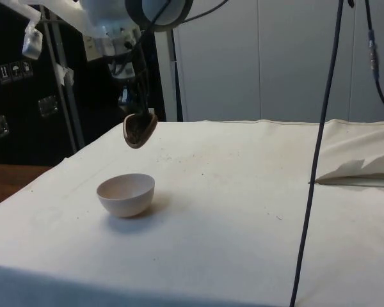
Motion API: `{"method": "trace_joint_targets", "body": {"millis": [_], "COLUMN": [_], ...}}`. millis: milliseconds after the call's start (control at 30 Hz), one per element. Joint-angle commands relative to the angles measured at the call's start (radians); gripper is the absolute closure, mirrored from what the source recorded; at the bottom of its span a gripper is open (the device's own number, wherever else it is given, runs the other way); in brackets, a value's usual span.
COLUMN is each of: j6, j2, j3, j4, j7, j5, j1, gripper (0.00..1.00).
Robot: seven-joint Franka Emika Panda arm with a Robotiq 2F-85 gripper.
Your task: Pour the coffee beans from the cup into the bowl.
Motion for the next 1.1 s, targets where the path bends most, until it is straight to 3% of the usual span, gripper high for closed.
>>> {"method": "trace_joint_targets", "body": {"millis": [0,33,67,333,367,400,633,667,700,933,967,1000,1067], "j6": [-0.014,-0.004,-0.019,-0.074,-0.061,-0.082,-0.129,-0.118,-0.135,-0.188,-0.179,-0.195,-0.217], "j2": [0.005,0.002,0.006,0.018,0.013,0.020,0.038,0.033,0.041,0.066,0.062,0.069,0.079], "j3": [-0.001,0.005,0.004,0.055,0.057,0.062,0.104,0.109,0.109,0.152,0.157,0.157,0.173], "j4": [0.007,0.001,0.009,0.027,0.020,0.030,0.048,0.042,0.050,0.070,0.064,0.073,0.081], "j7": [0.014,0.009,0.023,0.098,0.089,0.106,0.165,0.157,0.173,0.233,0.229,0.240,0.260], "j5": [-0.014,-0.009,-0.022,-0.095,-0.087,-0.102,-0.161,-0.153,-0.169,-0.235,-0.231,-0.242,-0.265], "j1": [0.010,0.000,0.010,0.009,0.000,0.010,0.009,0.000,0.009,0.008,0.000,0.009,0.009], "gripper": [1.00,1.00,1.00,1.00,1.00,1.00,1.00,1.00,1.00,1.00,1.00,1.00,1.00]}}
